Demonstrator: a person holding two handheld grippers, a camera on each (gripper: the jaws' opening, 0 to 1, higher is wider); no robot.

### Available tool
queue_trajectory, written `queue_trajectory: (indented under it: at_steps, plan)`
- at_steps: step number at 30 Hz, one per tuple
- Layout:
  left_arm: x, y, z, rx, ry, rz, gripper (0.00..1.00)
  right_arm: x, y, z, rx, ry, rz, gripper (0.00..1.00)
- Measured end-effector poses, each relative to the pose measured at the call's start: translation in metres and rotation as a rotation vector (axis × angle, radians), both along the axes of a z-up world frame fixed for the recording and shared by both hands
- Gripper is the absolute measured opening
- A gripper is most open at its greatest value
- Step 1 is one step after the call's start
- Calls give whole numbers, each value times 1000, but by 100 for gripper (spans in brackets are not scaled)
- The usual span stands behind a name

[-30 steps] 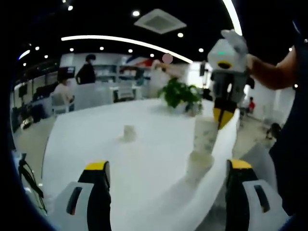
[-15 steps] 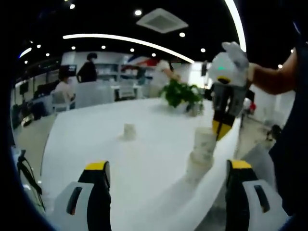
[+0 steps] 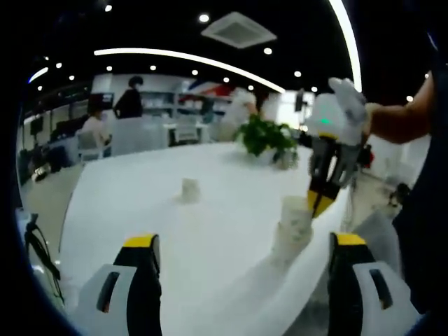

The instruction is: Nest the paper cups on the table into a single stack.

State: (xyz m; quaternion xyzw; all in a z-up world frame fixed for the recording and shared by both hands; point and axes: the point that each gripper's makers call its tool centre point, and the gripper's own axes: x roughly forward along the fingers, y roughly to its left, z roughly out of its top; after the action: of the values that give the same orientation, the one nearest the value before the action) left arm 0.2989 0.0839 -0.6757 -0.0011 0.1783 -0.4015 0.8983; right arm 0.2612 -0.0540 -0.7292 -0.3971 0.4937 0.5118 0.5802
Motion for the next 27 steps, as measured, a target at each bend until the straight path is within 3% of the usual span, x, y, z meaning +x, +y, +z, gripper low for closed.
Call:
queue_trajectory:
  at_steps: [12,27]
  plan:
    - [-2,-1,-1,-9,4,4,99,-4,2,-21,-2,4,5,0]
    - [-2,-2,-2,-13,10,7,99,-1,3,-29,45,2,2,0]
